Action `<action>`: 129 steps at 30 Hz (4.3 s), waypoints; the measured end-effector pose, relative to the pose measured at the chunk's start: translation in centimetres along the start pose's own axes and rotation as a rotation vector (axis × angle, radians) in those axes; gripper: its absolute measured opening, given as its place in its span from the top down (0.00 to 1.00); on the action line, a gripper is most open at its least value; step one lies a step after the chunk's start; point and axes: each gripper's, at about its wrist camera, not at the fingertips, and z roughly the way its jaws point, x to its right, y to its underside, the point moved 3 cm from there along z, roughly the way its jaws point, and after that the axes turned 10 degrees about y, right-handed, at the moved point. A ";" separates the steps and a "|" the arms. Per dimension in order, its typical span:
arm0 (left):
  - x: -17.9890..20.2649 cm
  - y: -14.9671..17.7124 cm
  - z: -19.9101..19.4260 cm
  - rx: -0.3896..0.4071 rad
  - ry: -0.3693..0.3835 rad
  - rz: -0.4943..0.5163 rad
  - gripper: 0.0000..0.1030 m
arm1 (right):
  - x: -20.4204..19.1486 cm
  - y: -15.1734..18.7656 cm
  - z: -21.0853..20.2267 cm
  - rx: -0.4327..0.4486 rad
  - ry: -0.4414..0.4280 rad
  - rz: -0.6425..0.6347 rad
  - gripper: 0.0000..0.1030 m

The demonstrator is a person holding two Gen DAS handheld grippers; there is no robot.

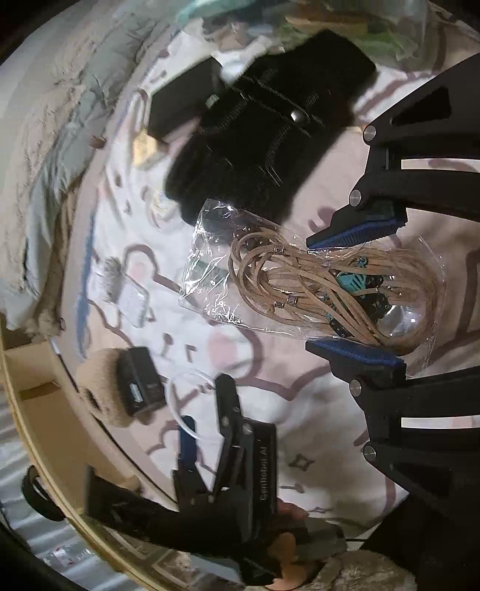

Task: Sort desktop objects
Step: 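Carry the bag of tan cords over the clear plastic box with the right tool, then lower the bag into the clear box and open the right tool, then withdraw the right tool from the clear box back over the bed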

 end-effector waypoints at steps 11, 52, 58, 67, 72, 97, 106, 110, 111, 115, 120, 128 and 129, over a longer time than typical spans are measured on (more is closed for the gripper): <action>0.6 -2.4 -1.7 0.064 -0.010 -0.037 0.18 | 4.7 -3.1 -5.0 0.153 0.061 0.101 0.53; 13.1 -11.3 -5.3 0.336 0.109 0.108 0.18 | 30.5 -4.2 -9.3 0.192 0.442 0.498 0.53; 13.7 -11.4 -4.8 0.332 0.106 0.137 0.18 | 31.3 -5.7 -7.6 0.131 0.435 0.493 0.53; 13.7 -12.2 -4.4 0.341 0.112 0.117 0.18 | 31.5 -6.7 -6.5 0.103 0.444 0.522 0.08; 14.5 -12.4 -4.5 0.348 0.123 0.131 0.18 | 31.6 -6.7 -7.4 0.132 0.456 0.525 0.08; 23.4 -13.3 -6.4 0.403 0.205 0.217 0.18 | 28.3 -0.9 -16.7 0.387 0.393 0.521 0.07; 28.1 -13.7 -6.8 0.417 0.263 0.240 0.18 | 29.2 1.5 -20.3 0.490 0.377 0.593 0.07; 30.6 -13.8 -6.3 0.423 0.277 0.265 0.18 | 30.5 2.7 -20.9 0.506 0.379 0.630 0.07; 31.1 -13.8 -6.1 0.421 0.282 0.267 0.18 | 30.8 3.0 -21.0 0.505 0.384 0.637 0.07; 33.4 -13.9 -5.1 0.409 0.306 0.272 0.18 | 31.8 3.9 -20.8 0.494 0.407 0.653 0.07; 35.7 -14.7 -3.9 0.399 0.343 0.254 0.18 | 32.6 4.9 -21.1 0.500 0.411 0.683 0.07; 39.7 -15.8 -0.9 0.285 0.426 0.228 0.18 | 33.3 6.1 -21.3 0.496 0.418 0.693 0.07; 40.1 -15.6 -0.6 0.267 0.436 0.225 0.18 | 33.5 6.3 -21.3 0.495 0.420 0.695 0.07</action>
